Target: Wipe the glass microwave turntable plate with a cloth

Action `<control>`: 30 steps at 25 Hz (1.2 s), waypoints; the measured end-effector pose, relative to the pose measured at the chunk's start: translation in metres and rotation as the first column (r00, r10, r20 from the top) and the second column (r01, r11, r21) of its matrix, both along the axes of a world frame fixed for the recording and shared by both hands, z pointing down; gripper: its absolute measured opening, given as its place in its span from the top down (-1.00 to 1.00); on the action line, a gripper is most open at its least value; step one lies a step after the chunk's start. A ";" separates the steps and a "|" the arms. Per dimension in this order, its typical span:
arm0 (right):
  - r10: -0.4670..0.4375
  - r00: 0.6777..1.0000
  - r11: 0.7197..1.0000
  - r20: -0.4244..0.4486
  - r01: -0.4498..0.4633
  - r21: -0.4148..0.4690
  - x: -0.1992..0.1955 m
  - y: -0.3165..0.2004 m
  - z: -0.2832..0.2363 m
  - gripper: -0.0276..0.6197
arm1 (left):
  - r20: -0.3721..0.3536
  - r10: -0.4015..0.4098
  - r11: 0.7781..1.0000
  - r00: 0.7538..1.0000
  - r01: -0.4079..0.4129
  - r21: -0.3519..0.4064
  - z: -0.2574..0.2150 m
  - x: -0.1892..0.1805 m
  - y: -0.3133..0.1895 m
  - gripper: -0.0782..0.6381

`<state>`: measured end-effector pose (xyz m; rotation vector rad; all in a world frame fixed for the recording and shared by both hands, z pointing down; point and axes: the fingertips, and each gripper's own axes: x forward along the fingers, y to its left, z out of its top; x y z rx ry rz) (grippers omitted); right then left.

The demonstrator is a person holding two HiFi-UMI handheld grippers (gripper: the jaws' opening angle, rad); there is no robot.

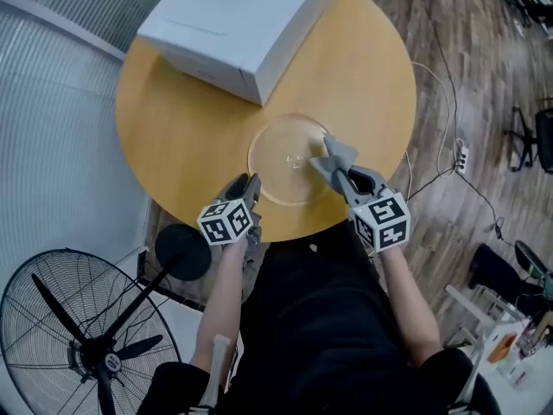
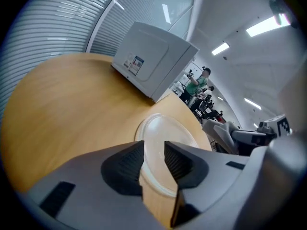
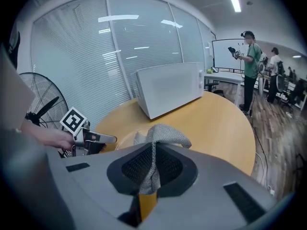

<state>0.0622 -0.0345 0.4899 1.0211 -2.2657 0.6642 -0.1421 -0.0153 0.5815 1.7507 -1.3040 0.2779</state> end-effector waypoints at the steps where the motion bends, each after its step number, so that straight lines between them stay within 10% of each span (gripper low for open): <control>1: 0.007 1.000 1.000 -0.007 -0.008 -0.003 0.000 -0.001 0.004 0.84 | -0.001 0.006 1.000 1.000 -0.006 -0.021 0.007 0.000 0.000 0.46; 30: -0.008 0.990 0.996 -0.143 -0.005 -0.093 0.000 -0.031 0.109 0.84 | 0.033 0.072 0.990 0.997 -0.068 -0.121 0.040 -0.002 -0.004 0.63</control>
